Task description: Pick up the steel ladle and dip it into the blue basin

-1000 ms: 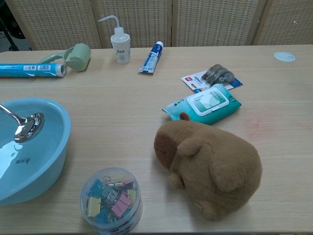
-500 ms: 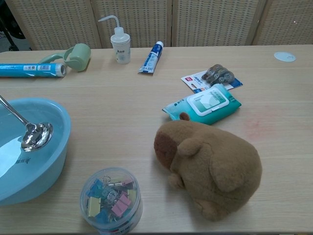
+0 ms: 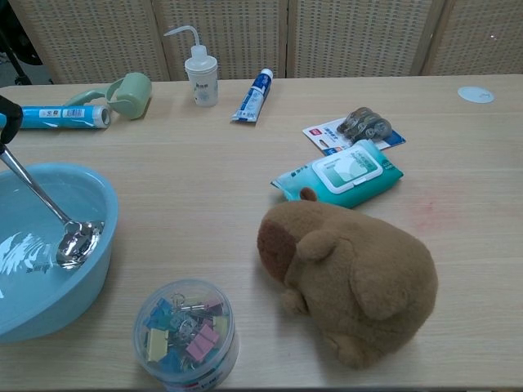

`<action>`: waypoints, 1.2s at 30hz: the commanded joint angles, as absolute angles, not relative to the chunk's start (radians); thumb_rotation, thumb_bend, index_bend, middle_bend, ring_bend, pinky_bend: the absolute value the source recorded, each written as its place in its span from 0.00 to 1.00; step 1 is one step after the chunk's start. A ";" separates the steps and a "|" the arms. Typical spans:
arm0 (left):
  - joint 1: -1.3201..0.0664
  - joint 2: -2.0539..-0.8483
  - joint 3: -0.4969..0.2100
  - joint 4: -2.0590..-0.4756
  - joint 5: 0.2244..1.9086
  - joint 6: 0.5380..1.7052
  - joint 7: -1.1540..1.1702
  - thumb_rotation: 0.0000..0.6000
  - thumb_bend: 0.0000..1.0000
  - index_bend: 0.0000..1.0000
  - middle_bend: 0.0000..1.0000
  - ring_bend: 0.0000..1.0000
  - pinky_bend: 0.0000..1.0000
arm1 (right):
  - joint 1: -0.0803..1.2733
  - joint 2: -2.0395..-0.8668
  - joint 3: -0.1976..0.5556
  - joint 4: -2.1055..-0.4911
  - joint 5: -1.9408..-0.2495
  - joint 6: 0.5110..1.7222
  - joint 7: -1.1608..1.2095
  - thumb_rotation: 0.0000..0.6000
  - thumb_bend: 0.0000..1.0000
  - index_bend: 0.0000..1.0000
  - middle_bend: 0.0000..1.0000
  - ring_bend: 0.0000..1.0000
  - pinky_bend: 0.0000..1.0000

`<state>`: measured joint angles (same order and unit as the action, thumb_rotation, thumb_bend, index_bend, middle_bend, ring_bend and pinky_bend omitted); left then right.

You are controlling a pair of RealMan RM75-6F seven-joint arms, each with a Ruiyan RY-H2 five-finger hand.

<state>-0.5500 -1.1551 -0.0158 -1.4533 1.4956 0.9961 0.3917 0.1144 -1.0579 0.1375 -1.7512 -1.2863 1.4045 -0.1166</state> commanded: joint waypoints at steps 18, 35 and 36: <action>-0.574 -1.149 0.007 -1.476 1.504 0.973 0.477 1.00 0.59 0.86 0.99 0.94 1.00 | 0.113 -1.052 0.138 -1.756 -1.290 1.409 -0.110 1.00 0.00 0.00 0.00 0.00 0.00; -0.559 -1.110 -0.001 -1.517 1.490 1.012 0.405 1.00 0.59 0.86 0.99 0.94 1.00 | 0.111 -1.048 0.137 -1.756 -1.291 1.410 -0.105 1.00 0.00 0.00 0.00 0.00 0.00; -0.556 -1.103 -0.001 -1.519 1.494 1.019 0.380 1.00 0.59 0.86 0.99 0.94 1.00 | 0.111 -1.049 0.137 -1.755 -1.291 1.409 -0.106 1.00 0.00 0.00 0.00 0.00 0.00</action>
<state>-0.5646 -1.1180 0.0015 -1.5128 1.4884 1.0002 0.4198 0.1111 -1.0490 0.1369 -1.7554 -1.2912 1.4088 -0.1059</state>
